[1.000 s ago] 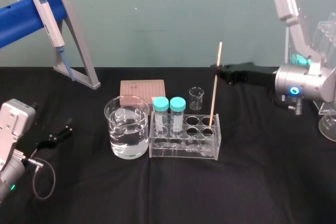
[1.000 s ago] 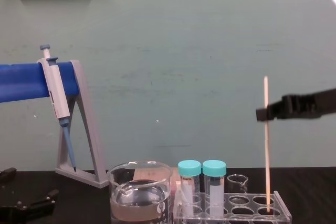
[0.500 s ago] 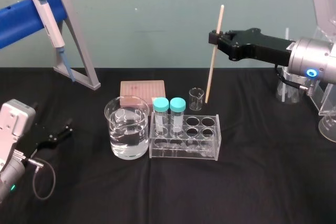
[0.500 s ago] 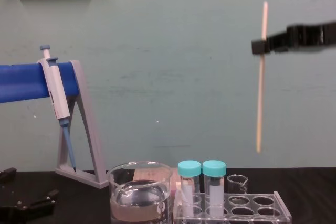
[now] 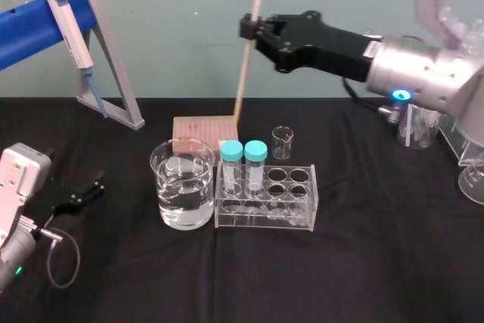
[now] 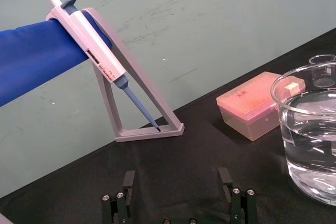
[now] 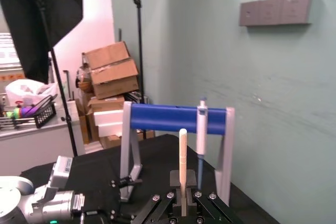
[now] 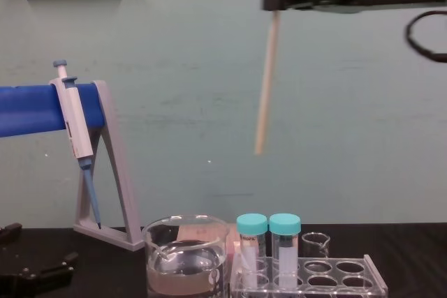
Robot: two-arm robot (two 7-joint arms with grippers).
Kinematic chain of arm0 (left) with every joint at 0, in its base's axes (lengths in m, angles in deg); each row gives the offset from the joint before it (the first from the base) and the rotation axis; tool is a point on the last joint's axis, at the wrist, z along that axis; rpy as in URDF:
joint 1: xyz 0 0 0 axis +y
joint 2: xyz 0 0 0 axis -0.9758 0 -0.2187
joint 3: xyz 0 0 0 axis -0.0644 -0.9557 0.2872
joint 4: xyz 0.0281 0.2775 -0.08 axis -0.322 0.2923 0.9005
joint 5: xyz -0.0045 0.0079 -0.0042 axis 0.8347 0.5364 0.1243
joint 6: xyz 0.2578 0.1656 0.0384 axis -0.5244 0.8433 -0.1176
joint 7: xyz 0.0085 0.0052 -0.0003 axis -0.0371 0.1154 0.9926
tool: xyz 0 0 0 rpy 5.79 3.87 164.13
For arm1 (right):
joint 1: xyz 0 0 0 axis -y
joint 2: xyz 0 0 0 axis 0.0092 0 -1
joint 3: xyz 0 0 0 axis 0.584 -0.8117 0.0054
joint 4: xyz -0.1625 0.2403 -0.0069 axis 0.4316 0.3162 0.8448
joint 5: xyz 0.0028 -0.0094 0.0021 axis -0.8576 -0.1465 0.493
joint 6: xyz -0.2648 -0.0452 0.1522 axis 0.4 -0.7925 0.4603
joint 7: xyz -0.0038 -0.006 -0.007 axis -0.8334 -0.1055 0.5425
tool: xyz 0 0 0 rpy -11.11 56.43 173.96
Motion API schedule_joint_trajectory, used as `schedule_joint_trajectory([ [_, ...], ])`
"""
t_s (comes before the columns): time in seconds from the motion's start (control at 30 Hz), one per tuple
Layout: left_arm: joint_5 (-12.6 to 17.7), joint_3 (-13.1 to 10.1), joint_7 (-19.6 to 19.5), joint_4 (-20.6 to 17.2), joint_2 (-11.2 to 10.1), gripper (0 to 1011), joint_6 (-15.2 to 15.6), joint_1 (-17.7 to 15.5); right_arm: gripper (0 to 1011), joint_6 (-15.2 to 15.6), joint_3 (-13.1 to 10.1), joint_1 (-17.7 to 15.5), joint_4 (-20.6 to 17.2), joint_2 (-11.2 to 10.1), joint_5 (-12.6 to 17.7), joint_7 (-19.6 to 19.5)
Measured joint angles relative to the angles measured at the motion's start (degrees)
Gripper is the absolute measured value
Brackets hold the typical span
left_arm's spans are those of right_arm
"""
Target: Hold the thermometer with one hand and immerse one end into the beaker, then reinsert it into the test tube rack.
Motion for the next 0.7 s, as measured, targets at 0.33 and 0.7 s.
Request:
schedule_joint_trajectory([
  [0.33,0.0,0.0,0.0,0.0,0.0,1004,0.0,0.0,55,-3.3,5.2,3.8,9.1,8.3,-6.3,0.9],
  [0.7,0.0,0.0,0.0,0.0,0.0,1004,0.0,0.0,56,-6.3,8.1,4.8,17.1,14.0,-11.3,0.9],
])
